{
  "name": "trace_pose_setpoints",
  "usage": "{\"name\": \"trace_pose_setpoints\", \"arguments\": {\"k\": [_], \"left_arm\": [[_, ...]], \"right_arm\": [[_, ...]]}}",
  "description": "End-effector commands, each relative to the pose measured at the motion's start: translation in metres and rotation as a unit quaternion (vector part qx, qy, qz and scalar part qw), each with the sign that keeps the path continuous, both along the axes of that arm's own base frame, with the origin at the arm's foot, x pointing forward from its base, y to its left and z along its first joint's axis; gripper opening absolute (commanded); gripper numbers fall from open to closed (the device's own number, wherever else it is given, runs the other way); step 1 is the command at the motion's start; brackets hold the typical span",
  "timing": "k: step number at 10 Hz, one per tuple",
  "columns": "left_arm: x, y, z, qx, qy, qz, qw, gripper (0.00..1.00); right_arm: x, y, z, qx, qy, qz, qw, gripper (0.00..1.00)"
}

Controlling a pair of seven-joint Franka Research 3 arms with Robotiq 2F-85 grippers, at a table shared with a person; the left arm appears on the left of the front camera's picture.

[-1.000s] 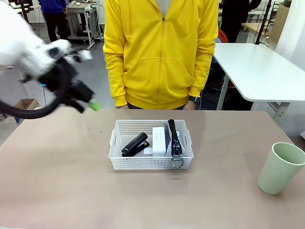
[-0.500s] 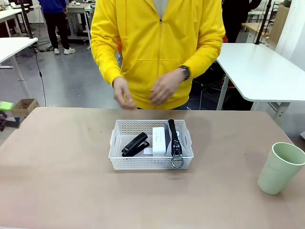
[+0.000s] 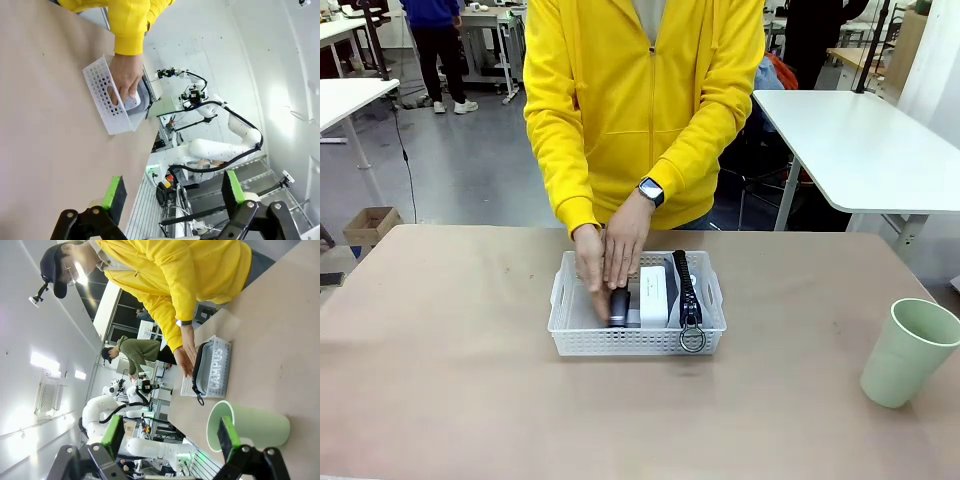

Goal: Efficiently arrange items inside the basket to fit them all.
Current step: Pick up the Stapler and place it inside the Organizing basket, then pick up the Reusable plastic cup and place it inside the Organizing basket.

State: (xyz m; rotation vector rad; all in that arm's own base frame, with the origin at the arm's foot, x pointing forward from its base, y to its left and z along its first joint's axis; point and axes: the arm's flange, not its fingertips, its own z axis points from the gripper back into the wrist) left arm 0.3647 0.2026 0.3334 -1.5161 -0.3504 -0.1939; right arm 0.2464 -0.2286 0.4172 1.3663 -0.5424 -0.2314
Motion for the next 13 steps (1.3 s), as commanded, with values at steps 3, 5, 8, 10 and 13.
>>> {"name": "trace_pose_setpoints", "arguments": {"k": [3, 5, 8, 10, 13], "left_arm": [[-0.0121, -0.0106, 0.022, 0.021, -0.002, 0.01, 1.0, 1.0], [-0.0121, -0.0106, 0.022, 0.021, -0.002, 0.01, 1.0, 1.0], [-0.0121, -0.0106, 0.022, 0.021, -0.002, 0.01, 1.0, 1.0], [-0.0121, -0.0106, 0.022, 0.021, -0.002, 0.01, 1.0, 1.0], [-0.0121, -0.0106, 0.022, 0.021, -0.002, 0.01, 1.0, 1.0]], "right_arm": [[0.0009, 0.0003, 0.0032, 0.009, -0.006, -0.003, 1.0, 1.0], [0.0009, 0.0003, 0.0032, 0.009, -0.006, -0.003, 1.0, 1.0], [0.0009, 0.0003, 0.0032, 0.009, -0.006, -0.003, 1.0, 1.0], [0.0009, 0.0003, 0.0032, 0.009, -0.006, -0.003, 1.0, 1.0], [0.0009, 0.0003, 0.0032, 0.009, -0.006, -0.003, 1.0, 1.0]]}}
